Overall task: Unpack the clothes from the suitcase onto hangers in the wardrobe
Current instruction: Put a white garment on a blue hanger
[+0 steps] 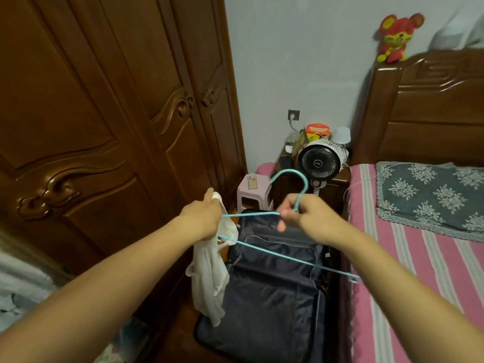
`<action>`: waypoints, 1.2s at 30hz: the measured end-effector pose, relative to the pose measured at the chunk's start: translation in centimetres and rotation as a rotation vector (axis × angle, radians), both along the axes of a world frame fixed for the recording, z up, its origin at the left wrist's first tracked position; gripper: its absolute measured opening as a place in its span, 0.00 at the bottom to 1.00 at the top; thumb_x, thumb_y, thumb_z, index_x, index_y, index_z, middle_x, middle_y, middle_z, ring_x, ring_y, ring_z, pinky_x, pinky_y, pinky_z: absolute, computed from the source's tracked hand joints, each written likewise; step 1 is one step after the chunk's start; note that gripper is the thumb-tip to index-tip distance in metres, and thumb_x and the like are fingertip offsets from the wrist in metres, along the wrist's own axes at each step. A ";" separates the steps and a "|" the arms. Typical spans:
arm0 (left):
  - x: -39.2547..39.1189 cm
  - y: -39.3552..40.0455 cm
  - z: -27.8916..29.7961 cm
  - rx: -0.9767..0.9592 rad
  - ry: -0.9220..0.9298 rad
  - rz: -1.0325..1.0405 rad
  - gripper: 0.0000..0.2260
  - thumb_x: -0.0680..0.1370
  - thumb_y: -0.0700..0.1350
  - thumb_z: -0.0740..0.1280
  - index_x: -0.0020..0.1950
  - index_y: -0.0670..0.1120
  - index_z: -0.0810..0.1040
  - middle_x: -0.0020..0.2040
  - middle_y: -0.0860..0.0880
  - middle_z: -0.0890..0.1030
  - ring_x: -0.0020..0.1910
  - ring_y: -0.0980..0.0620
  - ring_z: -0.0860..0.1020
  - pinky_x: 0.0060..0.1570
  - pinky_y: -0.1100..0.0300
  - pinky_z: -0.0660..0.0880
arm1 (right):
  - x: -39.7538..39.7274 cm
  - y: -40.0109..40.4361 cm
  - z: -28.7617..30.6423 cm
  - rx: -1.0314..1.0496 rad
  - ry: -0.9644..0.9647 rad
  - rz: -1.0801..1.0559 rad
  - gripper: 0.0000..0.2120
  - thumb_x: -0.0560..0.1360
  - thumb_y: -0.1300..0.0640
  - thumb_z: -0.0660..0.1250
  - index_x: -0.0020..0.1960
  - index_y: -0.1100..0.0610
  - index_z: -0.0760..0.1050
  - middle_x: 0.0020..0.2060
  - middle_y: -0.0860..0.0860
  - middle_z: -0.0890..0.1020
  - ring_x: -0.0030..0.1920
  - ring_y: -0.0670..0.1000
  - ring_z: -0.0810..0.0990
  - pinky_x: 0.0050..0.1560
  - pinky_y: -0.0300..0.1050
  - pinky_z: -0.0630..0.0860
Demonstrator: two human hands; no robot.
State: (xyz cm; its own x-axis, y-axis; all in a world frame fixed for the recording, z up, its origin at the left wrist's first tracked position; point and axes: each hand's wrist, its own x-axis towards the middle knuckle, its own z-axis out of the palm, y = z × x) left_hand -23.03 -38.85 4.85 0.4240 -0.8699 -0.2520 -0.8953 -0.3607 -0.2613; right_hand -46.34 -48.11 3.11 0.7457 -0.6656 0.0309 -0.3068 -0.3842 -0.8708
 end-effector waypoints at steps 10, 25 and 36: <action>1.7 6.0 7.3 -1.197 0.303 -0.075 0.05 0.78 0.46 0.63 0.45 0.51 0.78 0.53 0.51 0.77 0.50 0.51 0.77 0.51 0.53 0.73 | 5.9 1.2 0.7 0.150 -0.559 -0.138 0.10 0.78 0.67 0.62 0.40 0.57 0.74 0.33 0.60 0.81 0.27 0.40 0.72 0.32 0.30 0.67; -4.1 4.5 4.7 -1.097 1.184 0.212 0.10 0.84 0.43 0.63 0.46 0.44 0.82 0.34 0.56 0.79 0.35 0.61 0.77 0.42 0.65 0.75 | 2.8 1.1 5.1 0.001 -0.422 -0.022 0.07 0.80 0.68 0.60 0.45 0.59 0.71 0.33 0.59 0.82 0.23 0.42 0.67 0.26 0.28 0.64; -1.3 8.4 13.1 -1.114 0.045 0.046 0.04 0.83 0.46 0.62 0.55 0.50 0.75 0.41 0.52 0.79 0.38 0.51 0.76 0.35 0.54 0.73 | 2.1 1.6 5.7 0.002 -0.570 -0.056 0.08 0.79 0.65 0.61 0.43 0.56 0.71 0.31 0.59 0.81 0.25 0.45 0.70 0.29 0.34 0.67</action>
